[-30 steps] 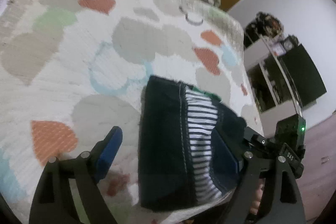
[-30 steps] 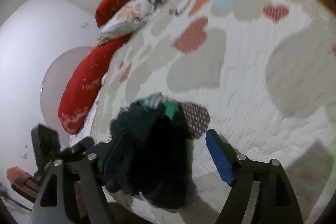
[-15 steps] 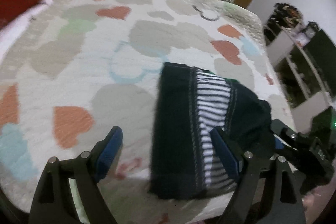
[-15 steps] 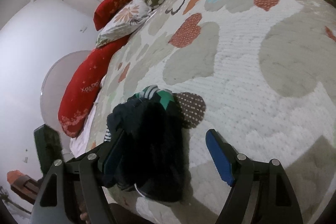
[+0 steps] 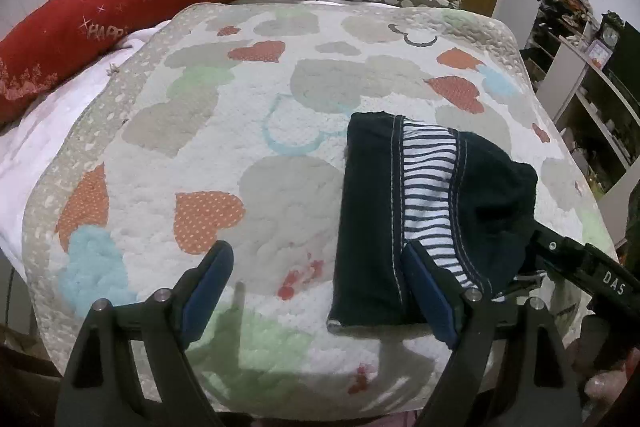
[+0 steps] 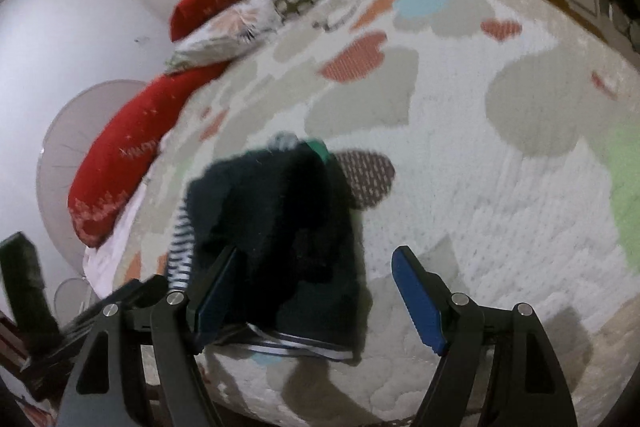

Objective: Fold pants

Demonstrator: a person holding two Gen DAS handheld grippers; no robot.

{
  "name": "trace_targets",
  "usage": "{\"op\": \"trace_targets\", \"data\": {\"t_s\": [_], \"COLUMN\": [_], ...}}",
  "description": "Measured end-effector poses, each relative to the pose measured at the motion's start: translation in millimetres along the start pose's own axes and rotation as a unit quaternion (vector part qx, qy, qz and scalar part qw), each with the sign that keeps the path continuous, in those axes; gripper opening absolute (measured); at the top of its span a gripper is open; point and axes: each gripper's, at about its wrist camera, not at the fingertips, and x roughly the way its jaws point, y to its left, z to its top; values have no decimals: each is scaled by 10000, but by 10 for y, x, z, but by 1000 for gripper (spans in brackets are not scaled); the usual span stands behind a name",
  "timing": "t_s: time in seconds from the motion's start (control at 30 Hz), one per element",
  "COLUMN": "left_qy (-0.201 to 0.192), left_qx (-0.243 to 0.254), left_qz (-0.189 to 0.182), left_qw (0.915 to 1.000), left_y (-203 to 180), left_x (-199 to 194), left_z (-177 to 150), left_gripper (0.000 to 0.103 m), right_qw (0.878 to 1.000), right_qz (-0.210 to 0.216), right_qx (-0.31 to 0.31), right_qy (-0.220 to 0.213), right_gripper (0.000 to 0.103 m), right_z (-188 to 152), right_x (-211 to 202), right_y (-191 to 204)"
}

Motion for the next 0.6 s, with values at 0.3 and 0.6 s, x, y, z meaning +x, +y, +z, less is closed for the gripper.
{"op": "trace_targets", "data": {"t_s": [0.3,0.6], "left_qy": [4,-69], "left_qx": [-21,51], "left_qz": [45,113], "left_qw": [10000,9999], "left_y": [-15,-17], "left_x": [-19,-42], "left_z": [-32,-45], "left_gripper": [86,86], "right_qw": [10000,9999], "right_qz": [74,103], "right_qx": [-15,-86], "right_qy": [-5,-77], "right_gripper": [82,82], "right_z": [-46,-62], "right_x": [88,61], "right_y": [-112,-102]}}
